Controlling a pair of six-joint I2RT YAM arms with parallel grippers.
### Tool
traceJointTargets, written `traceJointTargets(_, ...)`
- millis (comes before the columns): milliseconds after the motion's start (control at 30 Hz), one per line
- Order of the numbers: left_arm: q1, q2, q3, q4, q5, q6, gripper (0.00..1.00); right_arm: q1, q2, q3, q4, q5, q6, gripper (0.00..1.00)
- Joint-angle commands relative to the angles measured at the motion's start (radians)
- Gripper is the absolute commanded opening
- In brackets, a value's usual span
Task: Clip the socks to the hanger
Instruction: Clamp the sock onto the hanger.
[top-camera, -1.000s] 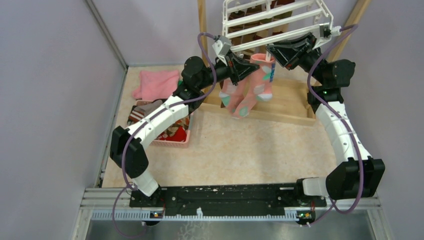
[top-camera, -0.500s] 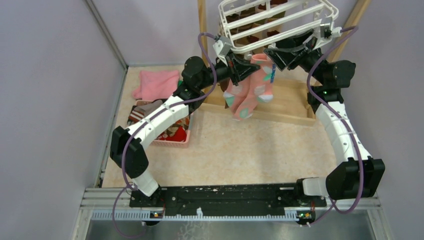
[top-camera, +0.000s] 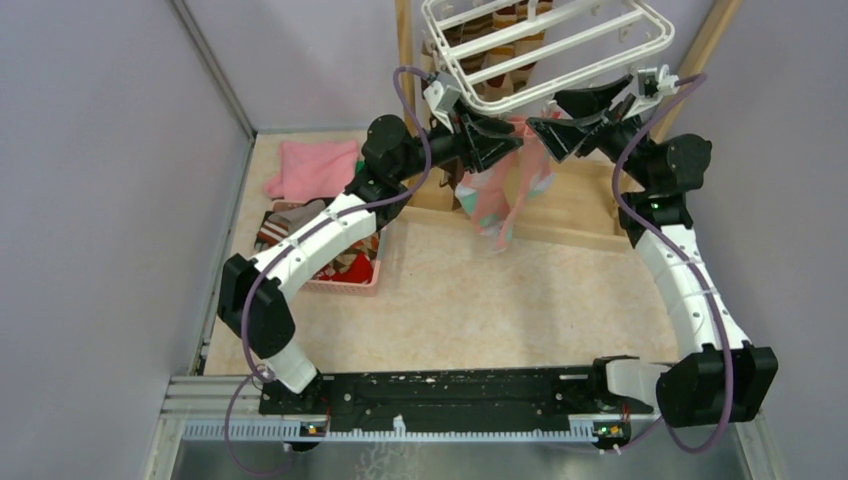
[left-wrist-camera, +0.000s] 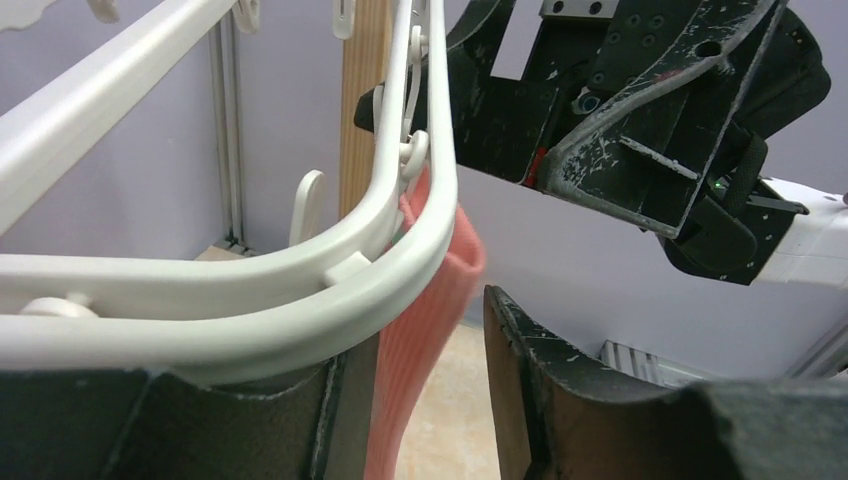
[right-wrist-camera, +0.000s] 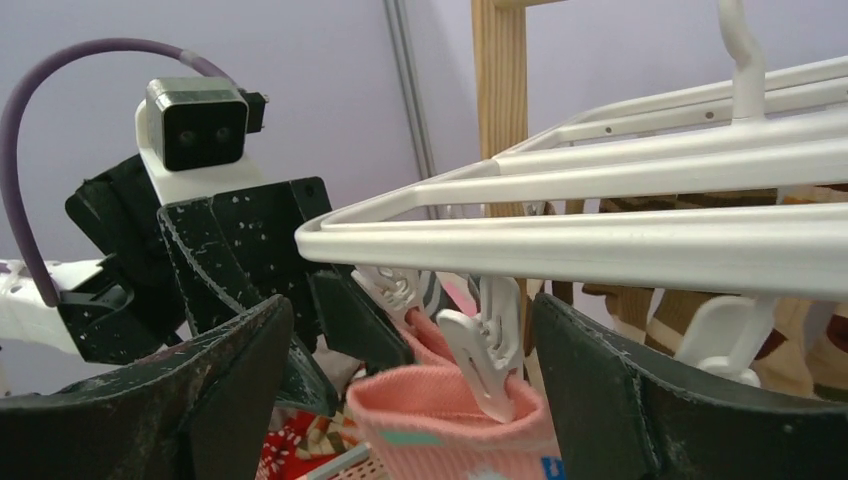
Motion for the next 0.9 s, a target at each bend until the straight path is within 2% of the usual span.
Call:
traceJointTargets(0,0.005,-0.095,-0.05,0.076,0.008,-0.01,0.5,0.006,-0.086,-0.017,-0.059,0.045,-0.087,0.88)
traceJointTargets(133,0.005,-0.181,-0.155,0.125,0.011,0.013,0.56,0.004,-0.143,-0.047,-0.135,0.078,-0.148,0.9)
traceJointTargets(300,0.005,-0.323,-0.371,0.258,0.034,0.082,0.64,-0.014,-0.245,-0.131,-0.207,0.136,-0.211,0.91)
traceJointTargets(533,0.005,-0.437,-0.546,0.218,0.079,0.154,0.77,-0.016,-0.34,-0.225,-0.259,0.192,-0.268,0.91)
traceJointTargets(700,0.005,-0.526,-0.687,0.2,0.043,0.17,0.82,-0.016,-0.392,-0.322,-0.217,0.236,-0.295,0.92)
traceJointTargets(867,0.006,-0.623,-0.831,0.161,-0.032,0.198,0.9,-0.018,-0.447,-0.475,-0.045,0.233,-0.293,0.95)
